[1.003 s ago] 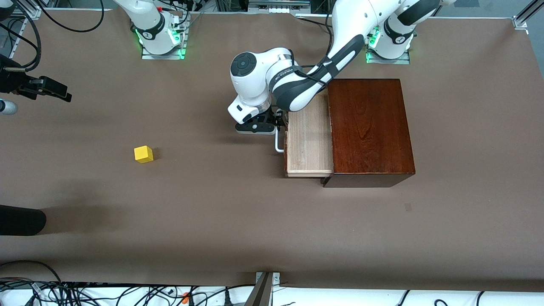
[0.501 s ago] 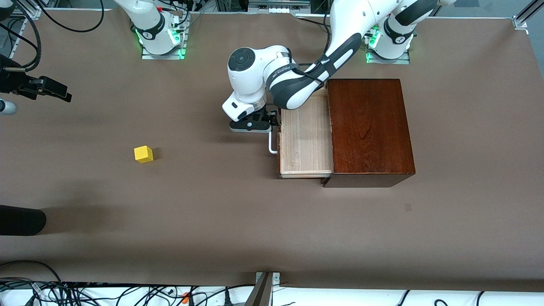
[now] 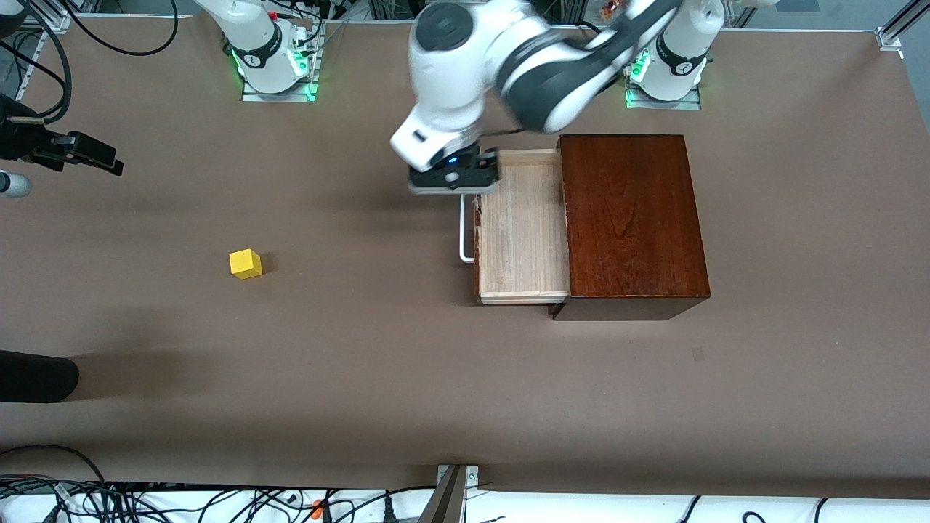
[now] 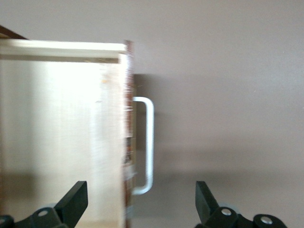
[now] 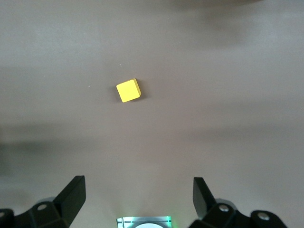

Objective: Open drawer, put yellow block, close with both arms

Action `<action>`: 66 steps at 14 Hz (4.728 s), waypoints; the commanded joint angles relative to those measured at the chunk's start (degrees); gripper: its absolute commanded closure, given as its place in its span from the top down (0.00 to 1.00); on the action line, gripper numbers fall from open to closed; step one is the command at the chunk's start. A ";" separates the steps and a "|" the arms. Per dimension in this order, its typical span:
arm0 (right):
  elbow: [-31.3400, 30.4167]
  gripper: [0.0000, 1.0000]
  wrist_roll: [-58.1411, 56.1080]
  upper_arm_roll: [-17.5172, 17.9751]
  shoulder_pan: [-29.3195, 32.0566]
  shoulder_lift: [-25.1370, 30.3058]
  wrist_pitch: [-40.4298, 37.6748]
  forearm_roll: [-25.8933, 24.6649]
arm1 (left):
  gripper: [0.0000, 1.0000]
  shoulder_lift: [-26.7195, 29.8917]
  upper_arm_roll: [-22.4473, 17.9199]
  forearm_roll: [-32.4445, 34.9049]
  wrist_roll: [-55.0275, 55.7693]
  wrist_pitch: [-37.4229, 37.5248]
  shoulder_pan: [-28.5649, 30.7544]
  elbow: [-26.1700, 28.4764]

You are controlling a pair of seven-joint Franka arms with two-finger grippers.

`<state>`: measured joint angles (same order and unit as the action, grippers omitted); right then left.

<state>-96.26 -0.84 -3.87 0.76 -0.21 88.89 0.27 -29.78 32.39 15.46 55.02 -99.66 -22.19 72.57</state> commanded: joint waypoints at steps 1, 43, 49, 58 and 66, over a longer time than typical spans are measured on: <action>2.30 1.00 -0.65 0.35 0.64 -3.74 0.06 0.25 | 1.00 12.96 1.71 -8.40 -10.24 3.40 12.22 9.34; -21.45 0.14 -11.58 5.88 -1.82 -21.24 45.01 1.13 | 1.00 26.00 -33.09 -14.85 -54.23 15.54 18.24 13.30; -3.52 0.14 14.96 13.96 -2.52 -21.94 21.53 1.22 | 1.00 26.00 -33.27 -14.94 -54.22 15.63 18.32 13.30; 5.55 0.15 48.09 15.47 -13.76 -22.90 19.65 20.03 | 1.00 26.00 -33.27 -15.02 -54.31 15.63 18.32 13.04; 10.92 0.15 86.92 15.47 -28.52 -25.02 28.60 20.03 | 1.00 26.00 -33.27 -15.02 -54.31 15.63 18.32 13.04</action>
<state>-87.31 77.02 12.05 -24.81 -24.21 114.52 19.66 -4.81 -1.11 -1.00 0.74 -84.48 -3.86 85.19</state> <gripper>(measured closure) 0.445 0.000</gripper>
